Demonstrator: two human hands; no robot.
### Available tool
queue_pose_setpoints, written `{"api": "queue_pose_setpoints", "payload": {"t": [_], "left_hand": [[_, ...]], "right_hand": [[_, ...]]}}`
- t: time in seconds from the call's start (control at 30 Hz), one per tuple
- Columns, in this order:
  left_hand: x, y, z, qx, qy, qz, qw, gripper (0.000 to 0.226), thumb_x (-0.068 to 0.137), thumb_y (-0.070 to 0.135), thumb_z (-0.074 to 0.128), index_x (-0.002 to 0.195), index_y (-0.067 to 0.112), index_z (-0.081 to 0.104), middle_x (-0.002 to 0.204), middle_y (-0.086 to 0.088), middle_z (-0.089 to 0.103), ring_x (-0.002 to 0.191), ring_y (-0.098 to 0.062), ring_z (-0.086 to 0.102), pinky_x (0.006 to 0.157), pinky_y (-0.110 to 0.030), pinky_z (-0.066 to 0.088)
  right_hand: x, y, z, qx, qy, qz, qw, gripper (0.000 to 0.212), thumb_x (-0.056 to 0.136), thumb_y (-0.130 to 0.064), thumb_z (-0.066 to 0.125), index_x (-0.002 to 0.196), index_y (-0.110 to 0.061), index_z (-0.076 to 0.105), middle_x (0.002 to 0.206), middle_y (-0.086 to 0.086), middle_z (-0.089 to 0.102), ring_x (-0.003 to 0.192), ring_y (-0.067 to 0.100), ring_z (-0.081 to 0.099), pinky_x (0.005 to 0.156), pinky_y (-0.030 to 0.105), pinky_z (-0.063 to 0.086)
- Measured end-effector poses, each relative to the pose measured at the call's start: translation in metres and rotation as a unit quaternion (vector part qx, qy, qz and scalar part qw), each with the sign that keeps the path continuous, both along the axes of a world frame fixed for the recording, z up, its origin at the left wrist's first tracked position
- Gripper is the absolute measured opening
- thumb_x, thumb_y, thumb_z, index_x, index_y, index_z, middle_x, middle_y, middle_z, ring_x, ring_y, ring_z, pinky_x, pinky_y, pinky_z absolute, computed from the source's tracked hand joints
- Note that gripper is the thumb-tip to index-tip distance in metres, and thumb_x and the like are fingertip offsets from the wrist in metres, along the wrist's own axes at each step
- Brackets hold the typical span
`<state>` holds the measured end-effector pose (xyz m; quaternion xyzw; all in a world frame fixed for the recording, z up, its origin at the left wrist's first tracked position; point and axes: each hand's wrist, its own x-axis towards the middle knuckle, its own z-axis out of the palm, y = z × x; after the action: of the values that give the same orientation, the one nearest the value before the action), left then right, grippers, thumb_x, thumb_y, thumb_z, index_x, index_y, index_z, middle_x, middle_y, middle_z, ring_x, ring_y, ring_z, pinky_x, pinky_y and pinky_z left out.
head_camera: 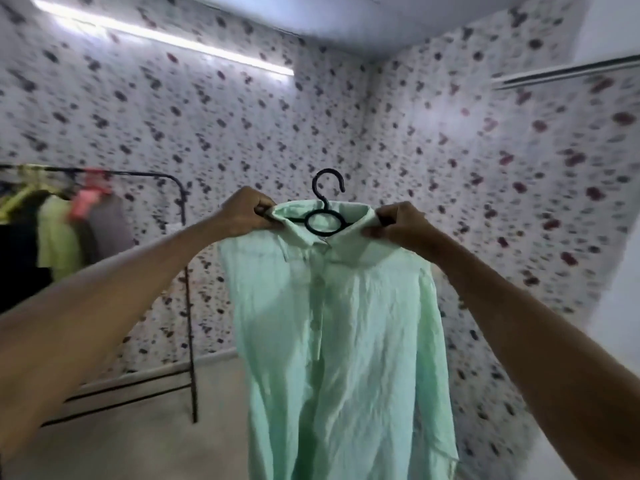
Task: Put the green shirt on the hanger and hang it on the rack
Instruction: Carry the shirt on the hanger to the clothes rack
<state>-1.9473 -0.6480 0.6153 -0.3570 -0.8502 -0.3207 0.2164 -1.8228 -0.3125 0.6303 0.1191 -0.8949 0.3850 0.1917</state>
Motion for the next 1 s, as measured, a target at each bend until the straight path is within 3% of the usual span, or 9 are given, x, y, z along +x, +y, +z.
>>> {"api": "queue_pose_setpoints", "payload": {"t": [0.13,0.27,0.43,0.57,0.67,0.73,0.8,0.9,1.0], "left_hand": [[-0.063,-0.087,-0.014,0.004,-0.01,0.09,0.996,0.03,0.074,0.017,0.091,0.081,-0.007,0.074,0.061,-0.011,0.048,0.064,-0.012,0.047,0.052,-0.014,0.031],[-0.132,-0.172,-0.028,-0.014,-0.026,0.157,0.987,0.04,0.074,0.026,0.09,0.083,-0.008,0.071,0.069,-0.005,0.053,0.069,-0.011,0.051,0.061,-0.026,0.038],[-0.223,-0.271,-0.054,0.02,-0.03,0.188,0.981,0.023,0.073,0.02,0.092,0.081,0.006,0.076,0.067,-0.021,0.057,0.068,-0.011,0.05,0.062,-0.027,0.039],[-0.313,-0.355,-0.057,0.067,-0.048,0.213,0.974,0.057,0.064,0.047,0.088,0.086,-0.004,0.074,0.076,-0.007,0.062,0.071,-0.012,0.053,0.066,-0.03,0.044],[-0.371,-0.391,-0.042,0.076,-0.052,0.212,0.973,0.029,0.072,0.02,0.092,0.092,0.003,0.08,0.086,-0.013,0.078,0.079,-0.023,0.072,0.076,-0.046,0.06],[-0.409,-0.407,-0.036,0.099,-0.057,0.215,0.97,0.023,0.072,0.007,0.091,0.092,0.016,0.082,0.09,-0.015,0.08,0.089,-0.03,0.077,0.082,-0.055,0.061],[-0.438,-0.413,-0.03,0.105,-0.058,0.217,0.969,0.028,0.071,0.004,0.091,0.09,0.022,0.082,0.09,-0.014,0.08,0.082,-0.023,0.074,0.081,-0.053,0.061],[-0.486,-0.425,-0.022,0.113,-0.046,0.211,0.97,0.027,0.073,0.001,0.089,0.088,0.022,0.079,0.083,-0.009,0.078,0.075,-0.014,0.067,0.07,-0.035,0.059],[-0.529,-0.439,-0.02,0.111,-0.041,0.216,0.969,0.023,0.073,0.005,0.09,0.091,0.017,0.081,0.086,-0.013,0.079,0.075,-0.018,0.067,0.073,-0.039,0.058]], "right_hand": [[-0.125,-0.073,-0.019,-0.003,-0.024,0.091,0.996,0.007,0.084,-0.008,0.08,0.09,-0.011,0.08,0.075,0.0,0.072,0.063,0.004,0.06,0.06,0.021,0.048],[-0.226,-0.151,-0.035,-0.022,-0.057,0.145,0.987,0.012,0.083,-0.016,0.085,0.091,-0.008,0.08,0.076,0.005,0.072,0.063,0.011,0.059,0.059,0.025,0.046],[-0.349,-0.249,-0.051,-0.016,-0.067,0.184,0.981,0.023,0.08,-0.032,0.086,0.093,-0.014,0.081,0.088,0.011,0.08,0.071,0.017,0.067,0.07,0.039,0.058],[-0.459,-0.335,-0.049,-0.01,-0.074,0.204,0.976,0.022,0.08,-0.036,0.086,0.093,-0.018,0.081,0.092,0.008,0.081,0.074,0.019,0.071,0.083,0.049,0.062],[-0.523,-0.378,-0.039,-0.021,-0.066,0.2,0.977,0.019,0.081,-0.032,0.086,0.091,-0.018,0.081,0.09,0.009,0.08,0.073,0.02,0.071,0.081,0.048,0.063],[-0.561,-0.399,-0.032,-0.025,-0.066,0.194,0.979,0.021,0.081,-0.029,0.086,0.094,-0.013,0.081,0.094,0.014,0.079,0.072,0.021,0.069,0.08,0.051,0.062],[-0.595,-0.413,-0.026,-0.018,-0.063,0.19,0.98,0.023,0.081,-0.028,0.086,0.096,-0.012,0.08,0.096,0.016,0.079,0.074,0.023,0.07,0.081,0.053,0.062],[-0.65,-0.431,-0.015,-0.024,-0.057,0.176,0.982,0.022,0.08,-0.028,0.086,0.096,-0.014,0.081,0.095,0.011,0.08,0.075,0.022,0.072,0.08,0.048,0.064],[-0.693,-0.448,-0.012,-0.021,-0.051,0.185,0.981,0.019,0.082,-0.025,0.085,0.097,-0.014,0.081,0.093,0.01,0.08,0.072,0.018,0.071,0.074,0.039,0.064]]}}
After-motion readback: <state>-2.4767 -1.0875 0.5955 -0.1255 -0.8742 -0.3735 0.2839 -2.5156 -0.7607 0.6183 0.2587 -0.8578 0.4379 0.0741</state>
